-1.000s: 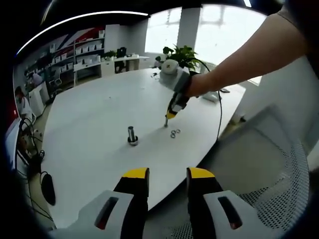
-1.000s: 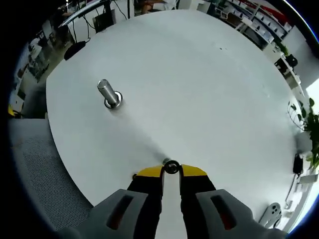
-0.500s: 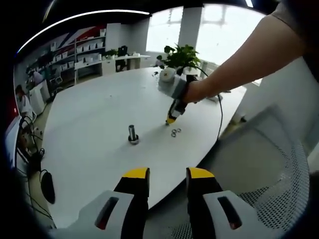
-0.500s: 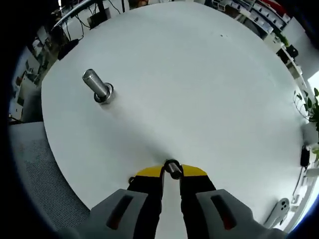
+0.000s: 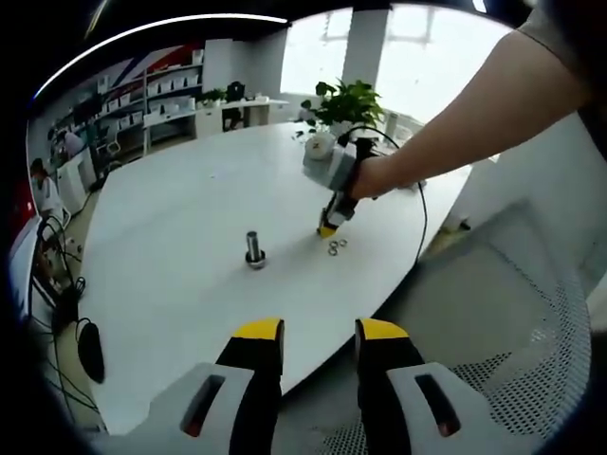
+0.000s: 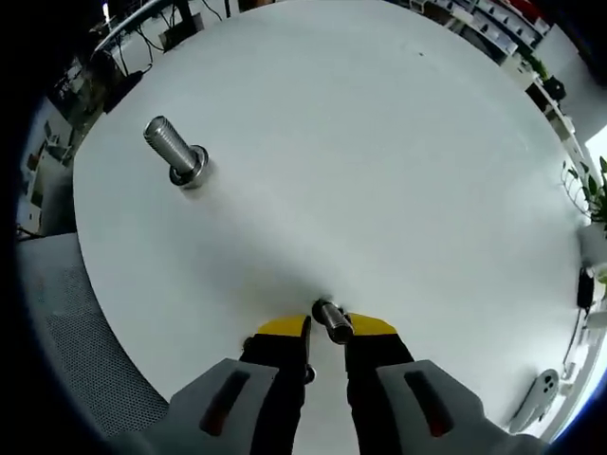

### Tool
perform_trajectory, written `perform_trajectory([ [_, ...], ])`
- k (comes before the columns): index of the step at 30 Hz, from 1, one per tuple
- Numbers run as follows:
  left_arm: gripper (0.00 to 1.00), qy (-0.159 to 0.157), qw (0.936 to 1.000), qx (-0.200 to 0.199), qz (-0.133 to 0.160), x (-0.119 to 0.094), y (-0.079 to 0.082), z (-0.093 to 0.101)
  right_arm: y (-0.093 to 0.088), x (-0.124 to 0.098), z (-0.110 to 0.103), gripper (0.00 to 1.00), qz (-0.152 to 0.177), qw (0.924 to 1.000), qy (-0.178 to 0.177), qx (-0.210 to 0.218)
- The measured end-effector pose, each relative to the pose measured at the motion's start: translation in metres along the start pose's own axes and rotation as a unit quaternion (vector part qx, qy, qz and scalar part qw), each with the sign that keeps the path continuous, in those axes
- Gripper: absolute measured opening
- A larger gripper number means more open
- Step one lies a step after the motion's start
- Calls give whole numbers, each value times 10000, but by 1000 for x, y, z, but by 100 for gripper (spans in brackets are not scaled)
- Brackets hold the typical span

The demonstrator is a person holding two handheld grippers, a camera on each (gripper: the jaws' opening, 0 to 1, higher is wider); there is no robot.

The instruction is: Place the washer onto the threaded stud by aligning its center hole with the stud, sliding it down to the base, and recovering from edge contact or off-axis alignment until the washer reaches the visible bottom stop.

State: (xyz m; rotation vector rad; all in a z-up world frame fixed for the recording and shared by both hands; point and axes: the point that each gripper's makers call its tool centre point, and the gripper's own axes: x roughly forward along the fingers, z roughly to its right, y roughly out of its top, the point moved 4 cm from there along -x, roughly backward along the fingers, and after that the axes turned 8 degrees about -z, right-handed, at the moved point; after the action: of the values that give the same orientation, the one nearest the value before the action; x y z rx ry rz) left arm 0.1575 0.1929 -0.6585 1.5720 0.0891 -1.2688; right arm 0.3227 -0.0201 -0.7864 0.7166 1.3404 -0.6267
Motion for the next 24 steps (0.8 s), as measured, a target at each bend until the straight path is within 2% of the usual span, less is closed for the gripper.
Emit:
perform_trajectory([
  [5,28,-11,10000,-6,-6,0,0,0,-10,-10,0,20,-32,10000,-33,40],
  [11,29,-68,9999,-28,-86,2,-2,1,-28,-21,-1,21,-163,9996,-142,-189],
  [14,29,-86,10000,21,-8,1,0,2,-35,-30,1,21,-158,9997,-146,-87],
  [19,29,-144,9999,61,-1,1,1,4,-41,-42,-2,22,26,9997,-36,239],
  [20,29,-144,9999,62,0,1,1,4,-41,-34,1,22,31,9997,-50,235],
  [24,29,-65,10000,17,18,1,2,0,-44,-30,0,22,53,9997,-31,233],
])
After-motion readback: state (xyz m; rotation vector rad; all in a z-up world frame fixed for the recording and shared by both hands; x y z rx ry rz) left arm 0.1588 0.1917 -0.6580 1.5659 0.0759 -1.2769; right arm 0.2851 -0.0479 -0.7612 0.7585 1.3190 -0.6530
